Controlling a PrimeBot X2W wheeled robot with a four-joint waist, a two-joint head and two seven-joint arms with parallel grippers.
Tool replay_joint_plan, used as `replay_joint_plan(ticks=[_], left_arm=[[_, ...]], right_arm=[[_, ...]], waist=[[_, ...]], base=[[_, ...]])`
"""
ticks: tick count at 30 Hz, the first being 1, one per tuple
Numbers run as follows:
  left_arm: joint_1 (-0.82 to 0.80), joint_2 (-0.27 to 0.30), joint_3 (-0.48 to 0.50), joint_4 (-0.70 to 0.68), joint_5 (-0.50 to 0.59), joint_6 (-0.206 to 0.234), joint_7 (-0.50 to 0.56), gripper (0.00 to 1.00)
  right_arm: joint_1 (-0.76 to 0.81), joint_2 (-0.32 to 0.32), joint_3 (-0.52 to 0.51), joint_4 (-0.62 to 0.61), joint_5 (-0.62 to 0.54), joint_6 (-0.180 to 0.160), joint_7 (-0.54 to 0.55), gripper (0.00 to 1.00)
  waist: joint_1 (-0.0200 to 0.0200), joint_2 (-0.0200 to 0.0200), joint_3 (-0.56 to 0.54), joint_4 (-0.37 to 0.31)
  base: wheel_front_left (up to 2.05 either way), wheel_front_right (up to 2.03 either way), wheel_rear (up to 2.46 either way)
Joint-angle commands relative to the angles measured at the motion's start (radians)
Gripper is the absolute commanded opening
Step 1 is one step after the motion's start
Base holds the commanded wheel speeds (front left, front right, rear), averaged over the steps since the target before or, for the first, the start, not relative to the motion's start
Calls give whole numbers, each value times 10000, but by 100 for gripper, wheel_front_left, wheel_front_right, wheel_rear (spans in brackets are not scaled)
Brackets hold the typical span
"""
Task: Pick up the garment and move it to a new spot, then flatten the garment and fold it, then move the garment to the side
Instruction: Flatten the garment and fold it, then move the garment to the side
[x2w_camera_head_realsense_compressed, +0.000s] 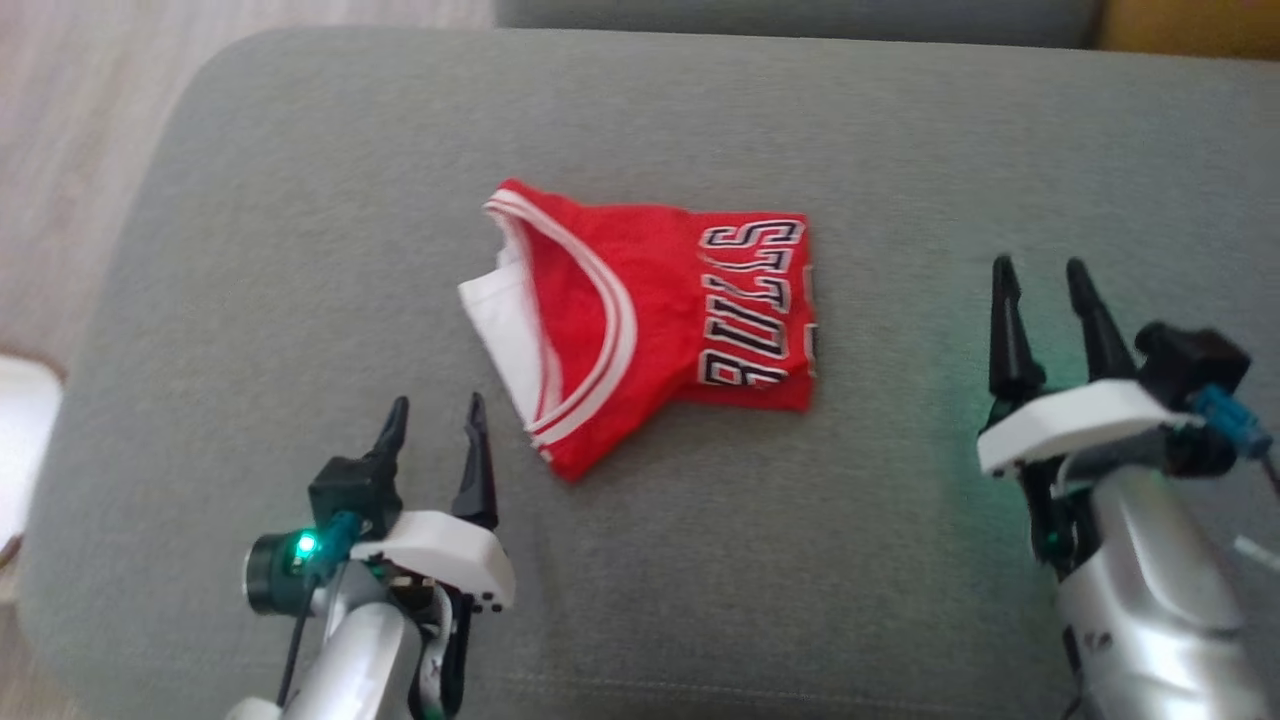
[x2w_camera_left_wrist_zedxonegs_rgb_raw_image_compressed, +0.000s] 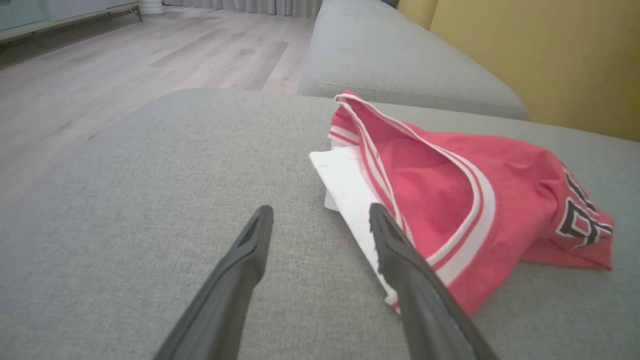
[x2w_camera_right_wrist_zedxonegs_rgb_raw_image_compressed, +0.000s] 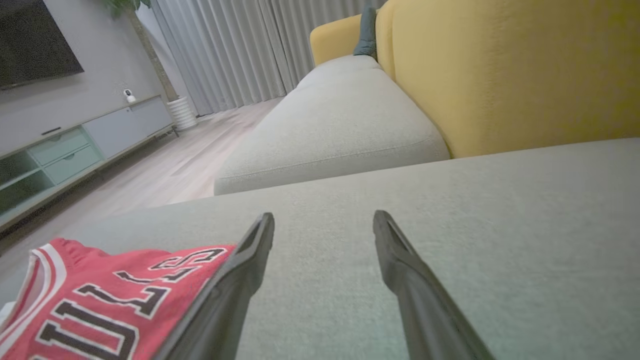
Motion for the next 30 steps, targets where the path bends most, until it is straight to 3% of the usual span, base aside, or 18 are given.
replay_joint_plan(ticks=[1, 10, 16, 25, 30], left_arm=[[-332, 85, 423, -327, 111, 45, -122, 100], [456, 85, 1199, -322, 472, -23, -122, 100], [772, 85, 1427, -396, 543, -101, -122, 100], [595, 85, 1214, -467, 519, -155, -122, 100], [340, 85, 761, -586, 359, -101, -122, 100]], right_arm=[[-49, 157, 142, -381, -155, 67, -107, 100], [1091, 501, 121, -359, -418, 67, -108, 100], [1356, 524, 415, -341, -171, 67, -108, 100], [1059, 527, 1075, -180, 196, 67, -108, 100], [164, 527, 1843, 519, 481, 67, -108, 100]], waist=[[0, 0, -106, -364], [0, 0, -757, -1266], [0, 0, -830, -1408], [0, 0, -508, -922], [0, 0, -108, -32]], base=[[0, 0, 0], [0, 0, 0], [0, 0, 0], [0, 0, 0], [0, 0, 0]])
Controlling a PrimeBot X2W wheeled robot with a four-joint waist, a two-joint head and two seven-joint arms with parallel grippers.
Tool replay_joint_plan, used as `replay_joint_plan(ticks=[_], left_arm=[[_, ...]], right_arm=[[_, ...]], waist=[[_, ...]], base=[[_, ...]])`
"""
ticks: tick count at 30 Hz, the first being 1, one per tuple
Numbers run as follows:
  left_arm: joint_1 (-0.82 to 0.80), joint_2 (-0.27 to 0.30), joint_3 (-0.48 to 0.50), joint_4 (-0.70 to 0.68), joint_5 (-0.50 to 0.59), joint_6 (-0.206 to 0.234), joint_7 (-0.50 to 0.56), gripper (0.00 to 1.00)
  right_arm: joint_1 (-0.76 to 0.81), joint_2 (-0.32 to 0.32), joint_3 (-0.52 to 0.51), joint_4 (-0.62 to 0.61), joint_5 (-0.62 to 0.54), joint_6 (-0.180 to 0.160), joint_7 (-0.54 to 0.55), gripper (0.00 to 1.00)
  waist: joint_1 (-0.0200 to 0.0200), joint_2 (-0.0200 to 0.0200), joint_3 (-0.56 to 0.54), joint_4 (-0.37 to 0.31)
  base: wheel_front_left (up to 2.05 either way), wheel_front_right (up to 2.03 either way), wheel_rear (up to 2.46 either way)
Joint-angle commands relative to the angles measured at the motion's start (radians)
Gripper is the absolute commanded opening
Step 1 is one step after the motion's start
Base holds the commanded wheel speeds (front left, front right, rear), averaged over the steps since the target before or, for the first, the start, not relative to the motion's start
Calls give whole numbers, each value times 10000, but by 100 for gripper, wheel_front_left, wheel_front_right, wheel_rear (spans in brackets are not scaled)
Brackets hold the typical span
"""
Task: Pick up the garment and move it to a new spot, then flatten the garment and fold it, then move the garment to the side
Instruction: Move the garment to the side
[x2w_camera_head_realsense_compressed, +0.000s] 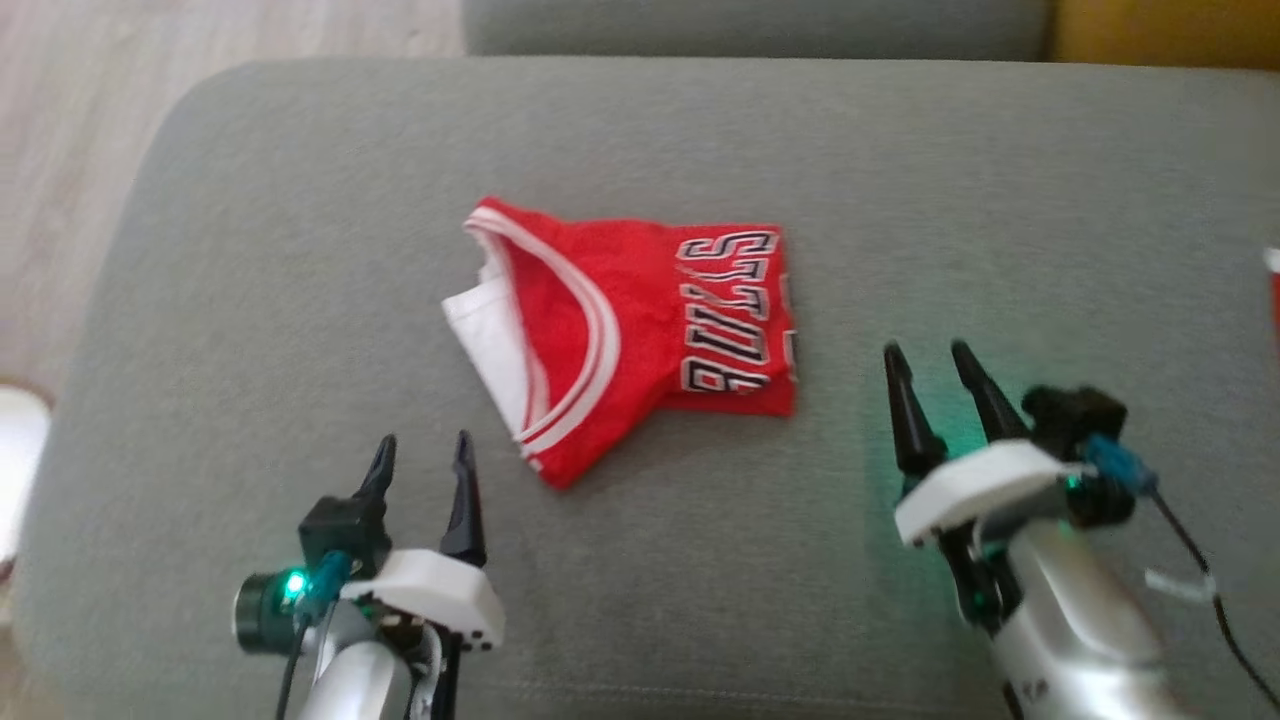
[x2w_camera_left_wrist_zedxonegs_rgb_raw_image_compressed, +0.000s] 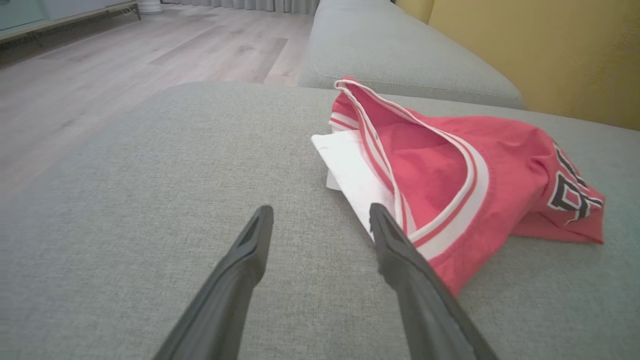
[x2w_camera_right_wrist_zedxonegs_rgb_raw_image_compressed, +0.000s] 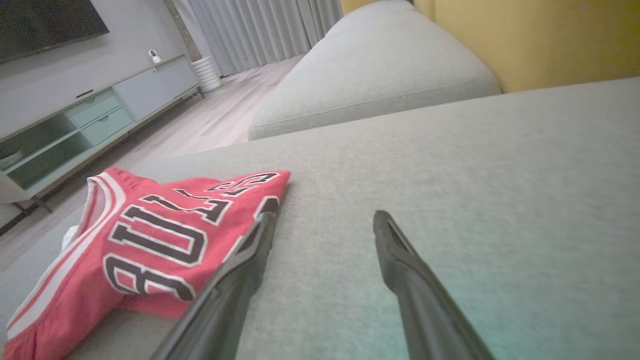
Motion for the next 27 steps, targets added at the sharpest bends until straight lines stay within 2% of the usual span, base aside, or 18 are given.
replay_joint_plan(ticks=[1, 10, 16, 17, 18, 23, 27], left_arm=[[-438, 81, 198, -338, -93, 73, -122, 100], [-305, 81, -242, -425, -321, 184, -122, 100], [-201, 81, -240, -523, -370, 229, -122, 100], [-187, 81, -226, -553, -368, 230, -122, 100], [-176, 81, -211, -576, -363, 228, -122, 100], [-189, 81, -150, -611, -282, 217, -122, 100], [-302, 81, -86, -575, -193, 165, -122, 100]], right_arm=[[-621, 88, 309, -76, 97, 67, -108, 100], [-1958, 89, -45, 2188, -247, 67, 72, 100], [-2285, 89, -108, 3415, -332, 67, 476, 100], [-2357, 89, -136, 3606, -302, 67, 564, 72], [-2428, 89, -133, 3740, -254, 67, 598, 0], [-2627, 89, -20, 3977, 74, 67, 414, 0], [-2725, 80, 12, 3935, 191, 67, 135, 0]], waist=[[0, 0, 261, 559], [0, 0, 547, 2100], [0, 0, 580, 2407], [0, 0, 593, 2411], [0, 0, 597, 2403], [0, 0, 567, 1926], [0, 0, 502, 1007]], base=[[0, 0, 0], [0, 0, 0], [0, 0, 0], [0, 0, 0], [0, 0, 0], [0, 0, 0], [0, 0, 0]])
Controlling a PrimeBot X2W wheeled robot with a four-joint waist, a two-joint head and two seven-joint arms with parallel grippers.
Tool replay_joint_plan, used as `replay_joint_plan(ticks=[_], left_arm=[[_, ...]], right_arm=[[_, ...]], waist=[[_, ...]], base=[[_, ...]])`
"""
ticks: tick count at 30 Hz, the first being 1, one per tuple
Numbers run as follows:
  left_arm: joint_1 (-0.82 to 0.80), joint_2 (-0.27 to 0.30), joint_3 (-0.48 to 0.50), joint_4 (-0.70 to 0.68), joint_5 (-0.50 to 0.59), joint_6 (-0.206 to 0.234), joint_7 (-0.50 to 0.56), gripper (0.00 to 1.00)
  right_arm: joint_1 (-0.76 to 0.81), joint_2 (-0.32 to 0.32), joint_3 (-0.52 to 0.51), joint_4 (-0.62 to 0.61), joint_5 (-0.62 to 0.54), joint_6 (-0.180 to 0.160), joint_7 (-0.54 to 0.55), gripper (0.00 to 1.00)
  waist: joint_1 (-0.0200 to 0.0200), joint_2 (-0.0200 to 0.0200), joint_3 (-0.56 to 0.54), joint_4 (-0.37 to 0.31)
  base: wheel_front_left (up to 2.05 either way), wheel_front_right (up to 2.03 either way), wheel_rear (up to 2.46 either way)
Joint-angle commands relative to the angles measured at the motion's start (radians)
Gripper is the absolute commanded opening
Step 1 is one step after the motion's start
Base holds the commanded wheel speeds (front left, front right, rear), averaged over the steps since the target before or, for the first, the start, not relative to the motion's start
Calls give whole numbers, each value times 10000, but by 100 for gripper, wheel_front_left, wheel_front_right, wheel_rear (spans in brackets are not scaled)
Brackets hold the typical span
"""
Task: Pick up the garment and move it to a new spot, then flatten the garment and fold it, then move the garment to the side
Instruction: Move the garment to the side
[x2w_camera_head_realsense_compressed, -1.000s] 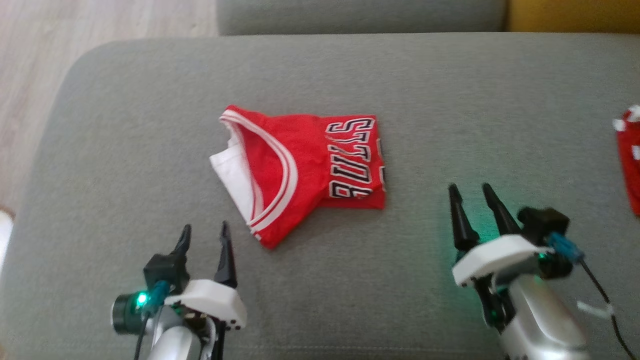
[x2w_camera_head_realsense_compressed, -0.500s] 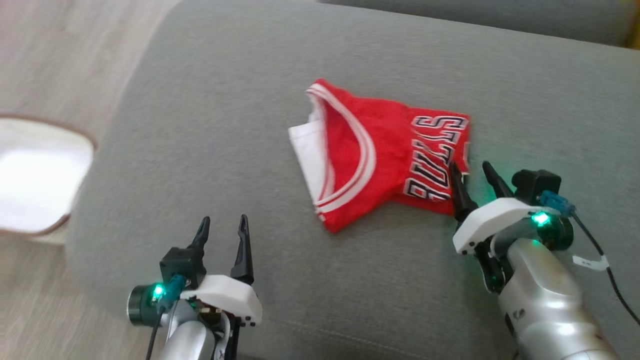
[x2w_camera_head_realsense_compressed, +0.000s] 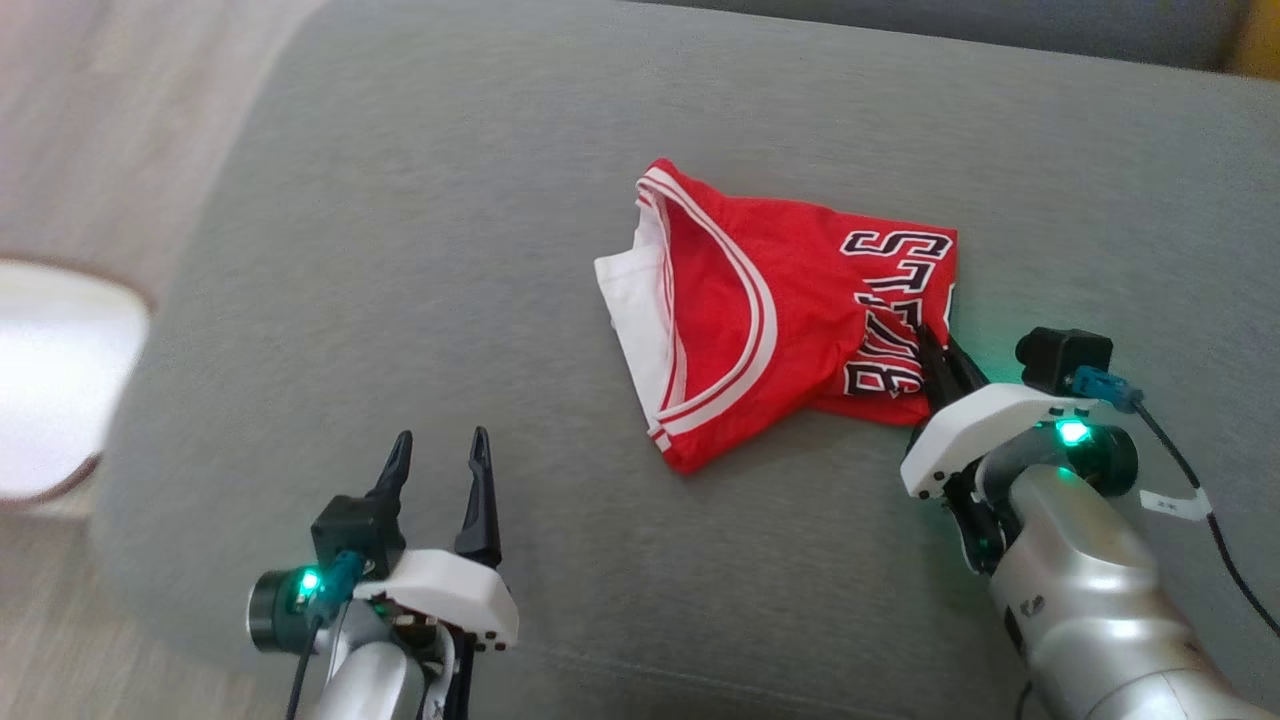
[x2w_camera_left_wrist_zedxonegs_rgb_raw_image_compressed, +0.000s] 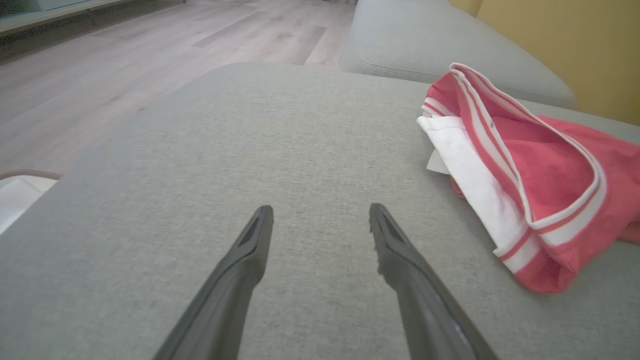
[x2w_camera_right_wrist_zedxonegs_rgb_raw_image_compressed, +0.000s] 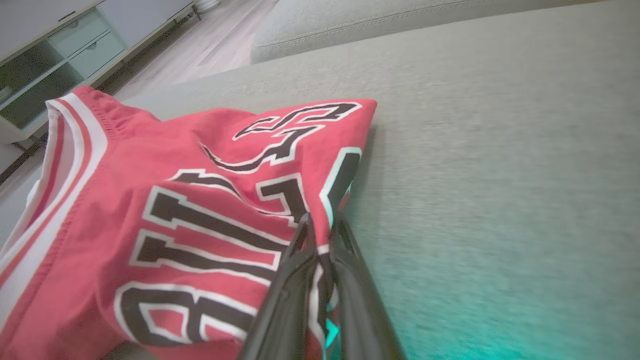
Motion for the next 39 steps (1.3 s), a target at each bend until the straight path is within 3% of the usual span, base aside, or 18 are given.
replay_joint_plan(ticks=[1, 13, 21, 28, 34, 39], left_arm=[[-337, 77, 343, -285, 103, -13, -122, 100], [-1022, 77, 739, 95, 471, -264, -122, 100], [-1398, 77, 983, 369, 832, -482, -122, 100], [-1602, 77, 974, 482, 989, -596, -122, 100], [-1763, 77, 865, 522, 1052, -616, -122, 100], [-1847, 77, 717, 501, 1118, -625, -122, 100]], right_arm=[[-177, 30, 203, -199, 95, 65, -194, 0], [-199, 36, 1508, -1238, 1254, 65, -325, 0], [-390, -80, 2004, -1916, 1789, 65, -363, 0], [-684, -615, 2310, -2155, 1811, 65, -380, 0], [-1625, -1192, 2221, -2034, 1377, 65, -391, 0], [-2910, -2205, 1662, -1048, 362, 65, -395, 0]], waist=[[0, 0, -83, -904], [0, 0, 156, -5097], [0, 0, 607, -6822], [0, 0, 869, -7231], [0, 0, 1109, -6977], [0, 0, 1320, -6401]], base=[[0, 0, 0], [0, 0, 0], [0, 0, 0], [0, 0, 0], [0, 0, 0], [0, 0, 0]])
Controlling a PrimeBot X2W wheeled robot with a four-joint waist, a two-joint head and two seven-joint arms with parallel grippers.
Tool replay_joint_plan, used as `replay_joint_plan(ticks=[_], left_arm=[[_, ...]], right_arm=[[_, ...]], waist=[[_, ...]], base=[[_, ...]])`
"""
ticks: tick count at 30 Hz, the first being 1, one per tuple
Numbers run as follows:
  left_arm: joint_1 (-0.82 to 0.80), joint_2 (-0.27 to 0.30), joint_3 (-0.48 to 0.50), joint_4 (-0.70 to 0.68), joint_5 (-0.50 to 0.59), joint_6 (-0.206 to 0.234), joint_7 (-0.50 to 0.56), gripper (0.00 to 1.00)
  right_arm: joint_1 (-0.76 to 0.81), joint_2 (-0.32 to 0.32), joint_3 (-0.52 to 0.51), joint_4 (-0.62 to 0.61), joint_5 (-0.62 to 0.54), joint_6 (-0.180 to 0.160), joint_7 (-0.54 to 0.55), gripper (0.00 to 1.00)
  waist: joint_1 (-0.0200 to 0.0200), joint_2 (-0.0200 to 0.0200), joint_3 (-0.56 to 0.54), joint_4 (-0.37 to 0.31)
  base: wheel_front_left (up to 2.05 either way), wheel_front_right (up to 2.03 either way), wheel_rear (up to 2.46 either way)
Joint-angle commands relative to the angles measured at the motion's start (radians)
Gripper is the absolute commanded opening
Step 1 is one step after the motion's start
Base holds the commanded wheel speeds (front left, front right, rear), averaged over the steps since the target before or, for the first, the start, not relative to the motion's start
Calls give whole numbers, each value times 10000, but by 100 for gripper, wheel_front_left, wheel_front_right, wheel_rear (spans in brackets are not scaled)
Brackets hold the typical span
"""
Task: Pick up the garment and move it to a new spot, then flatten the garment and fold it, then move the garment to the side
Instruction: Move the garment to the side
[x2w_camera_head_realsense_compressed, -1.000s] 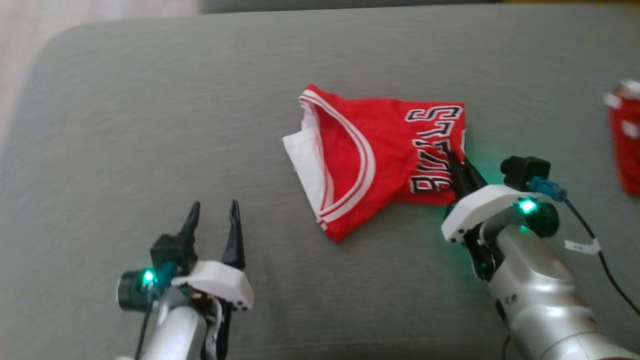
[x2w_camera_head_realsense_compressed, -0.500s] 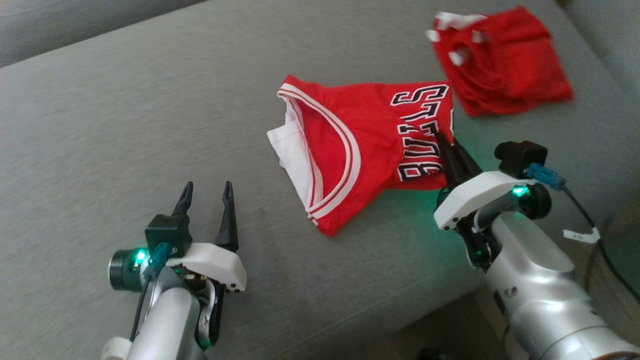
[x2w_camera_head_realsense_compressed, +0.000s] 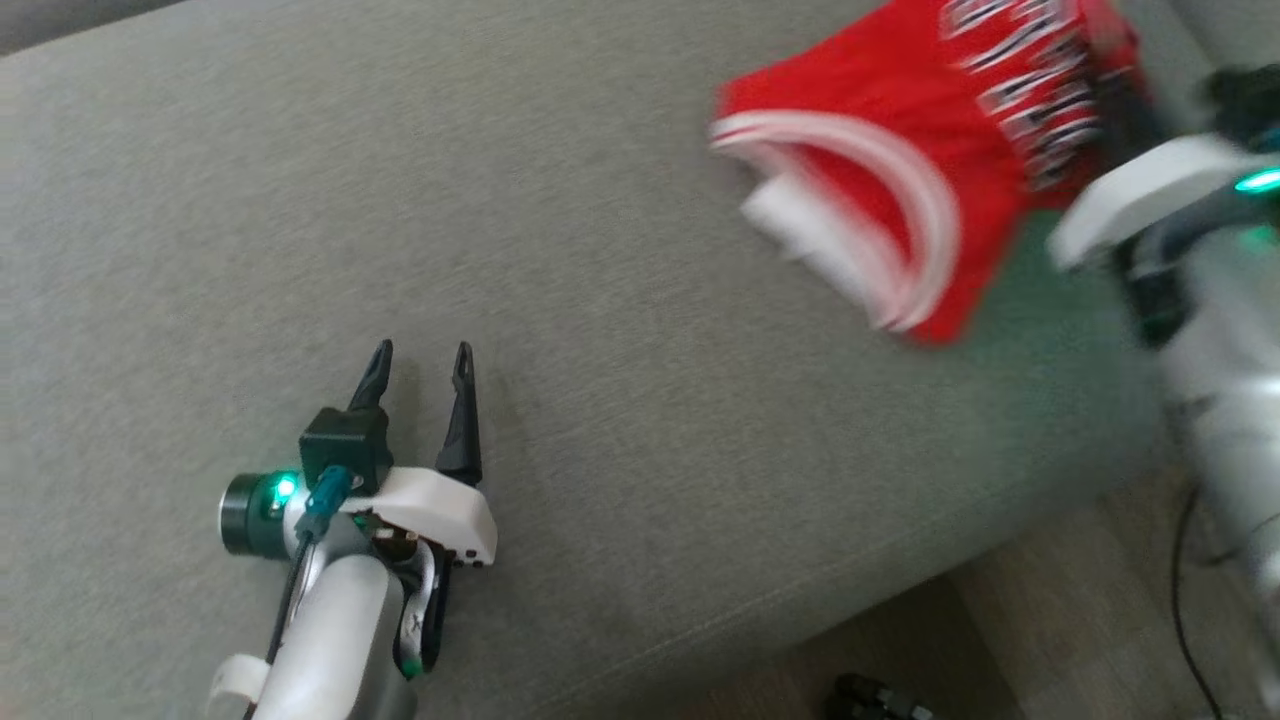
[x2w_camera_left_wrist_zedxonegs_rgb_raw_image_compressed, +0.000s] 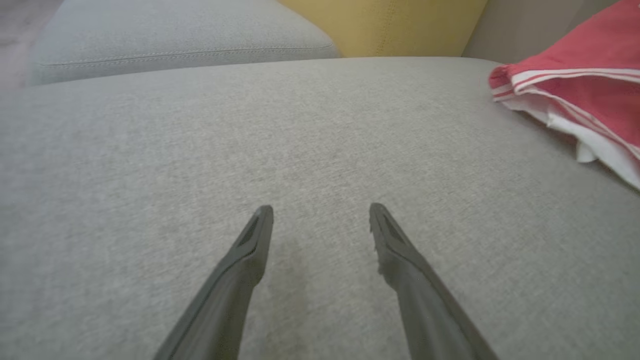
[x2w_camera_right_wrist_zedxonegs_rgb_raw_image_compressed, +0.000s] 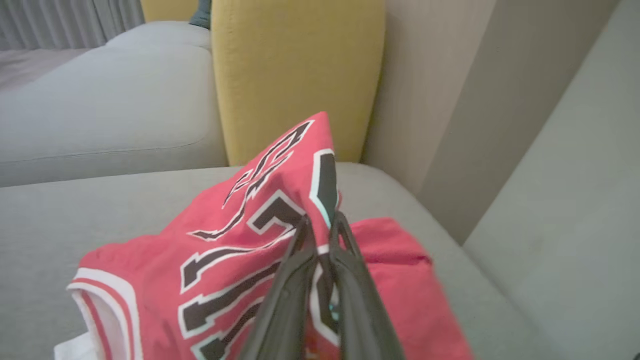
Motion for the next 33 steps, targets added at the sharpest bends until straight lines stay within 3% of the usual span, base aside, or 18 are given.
replay_joint_plan(ticks=[1, 4, 8, 9, 10, 15, 19, 25, 33], left_arm=[[-316, 76, 199, -306, 74, 12, -122, 100], [-287, 76, 187, -341, 57, 42, -122, 100], [-152, 76, 309, -452, 40, 117, -122, 100], [-104, 76, 340, -465, 53, 116, -122, 100], [-66, 76, 364, -471, 66, 111, -122, 100], [-12, 76, 462, -529, 38, 125, -122, 100], [93, 76, 609, -679, -197, 316, -122, 100], [312, 76, 835, -772, -456, 543, -122, 100], [800, 76, 925, -953, -562, 839, -122, 100]], right_arm=[[-235, -314, -101, -56, -170, 65, -134, 0], [-703, -1019, -580, 437, -1026, 65, -135, 0], [-1043, -1423, -1187, 999, -1951, 65, -136, 0], [-1113, -1415, -1346, 1097, -2107, 65, -136, 67], [-1181, -1428, -1534, 1024, -2266, 65, -136, 100], [-890, -1234, -2578, 227, -3023, 65, -136, 100], [-157, -404, -3163, -901, -3224, 65, -137, 100], [1086, 783, -2925, -1976, -2896, 65, -137, 100], [2982, 1615, -2725, -2630, -2400, 65, -137, 100]], waist=[[0, 0, 118, 288], [0, 0, 207, 576], [0, 0, 264, 734], [0, 0, 275, 741], [0, 0, 288, 746], [0, 0, 224, 795], [0, 0, -80, 1020], [0, 0, -536, 1749], [0, 0, -1047, 3128]], base=[[0, 0, 0], [0, 0, 0], [0, 0, 0], [0, 0, 0], [0, 0, 0], [0, 0, 0], [0, 0, 0], [0, 0, 0], [0, 0, 0]])
